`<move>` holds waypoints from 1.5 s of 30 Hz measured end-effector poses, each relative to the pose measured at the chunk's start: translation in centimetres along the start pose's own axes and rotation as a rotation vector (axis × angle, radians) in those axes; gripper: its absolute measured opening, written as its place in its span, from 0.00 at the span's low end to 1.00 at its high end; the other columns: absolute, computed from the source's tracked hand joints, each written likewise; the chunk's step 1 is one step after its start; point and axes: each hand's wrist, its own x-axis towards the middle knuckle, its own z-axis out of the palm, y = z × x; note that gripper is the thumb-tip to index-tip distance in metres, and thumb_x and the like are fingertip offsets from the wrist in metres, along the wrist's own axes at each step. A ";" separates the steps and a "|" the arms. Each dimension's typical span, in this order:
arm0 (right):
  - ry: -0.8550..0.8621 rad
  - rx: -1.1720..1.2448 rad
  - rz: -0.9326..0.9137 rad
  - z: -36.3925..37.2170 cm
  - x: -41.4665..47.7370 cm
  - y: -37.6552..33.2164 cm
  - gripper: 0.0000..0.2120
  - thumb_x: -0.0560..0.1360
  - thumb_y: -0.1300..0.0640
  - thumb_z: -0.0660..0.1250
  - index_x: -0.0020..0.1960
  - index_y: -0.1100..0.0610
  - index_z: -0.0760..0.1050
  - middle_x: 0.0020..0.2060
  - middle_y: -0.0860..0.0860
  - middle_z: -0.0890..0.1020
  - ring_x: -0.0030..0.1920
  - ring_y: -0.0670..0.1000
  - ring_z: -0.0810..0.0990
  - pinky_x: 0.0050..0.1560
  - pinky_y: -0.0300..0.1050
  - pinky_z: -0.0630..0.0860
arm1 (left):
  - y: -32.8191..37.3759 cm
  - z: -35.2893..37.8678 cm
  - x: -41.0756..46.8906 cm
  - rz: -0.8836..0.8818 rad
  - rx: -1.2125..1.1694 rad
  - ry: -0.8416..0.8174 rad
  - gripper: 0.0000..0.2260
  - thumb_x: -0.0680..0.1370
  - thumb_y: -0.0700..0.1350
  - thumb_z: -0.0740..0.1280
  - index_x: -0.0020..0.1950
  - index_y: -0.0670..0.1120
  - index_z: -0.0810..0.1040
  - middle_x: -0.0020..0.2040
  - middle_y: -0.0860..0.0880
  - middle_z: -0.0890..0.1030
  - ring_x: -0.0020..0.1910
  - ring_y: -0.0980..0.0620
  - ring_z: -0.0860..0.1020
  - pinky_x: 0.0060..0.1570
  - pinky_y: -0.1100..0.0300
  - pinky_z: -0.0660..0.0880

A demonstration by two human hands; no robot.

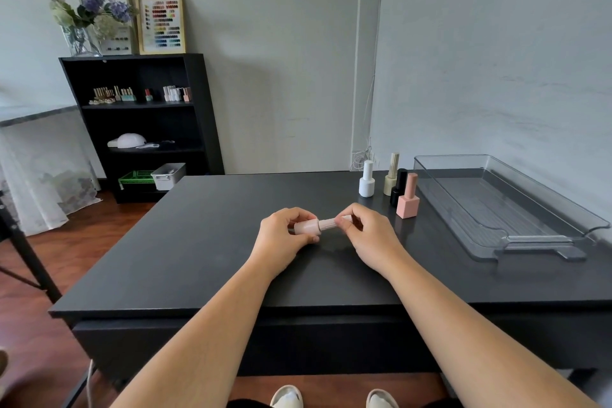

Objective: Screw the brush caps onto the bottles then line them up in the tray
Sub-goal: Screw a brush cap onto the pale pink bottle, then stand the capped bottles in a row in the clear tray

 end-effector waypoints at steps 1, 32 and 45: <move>0.001 -0.005 -0.001 0.0 0.0 0.0 0.07 0.77 0.51 0.63 0.45 0.52 0.77 0.34 0.50 0.78 0.32 0.44 0.70 0.32 0.36 0.65 | 0.0 0.0 0.0 -0.002 -0.004 -0.003 0.13 0.66 0.40 0.76 0.44 0.56 0.81 0.44 0.57 0.81 0.44 0.58 0.78 0.43 0.70 0.71; 0.248 -0.183 -0.163 -16.4 4.5 -3.6 0.09 0.76 0.53 0.65 0.43 0.59 0.77 0.31 0.53 0.78 0.32 0.49 0.71 0.32 0.33 0.65 | 9.5 3.6 6.0 0.174 0.075 -0.070 0.13 0.69 0.42 0.75 0.51 0.48 0.79 0.46 0.51 0.80 0.46 0.55 0.78 0.44 0.70 0.71; 0.326 -0.243 -0.005 -24.3 4.6 4.1 0.07 0.76 0.55 0.66 0.43 0.58 0.78 0.28 0.48 0.75 0.29 0.45 0.70 0.31 0.33 0.66 | 14.4 12.1 9.9 0.232 0.533 -0.250 0.14 0.74 0.48 0.69 0.57 0.44 0.77 0.55 0.47 0.79 0.55 0.47 0.76 0.56 0.51 0.73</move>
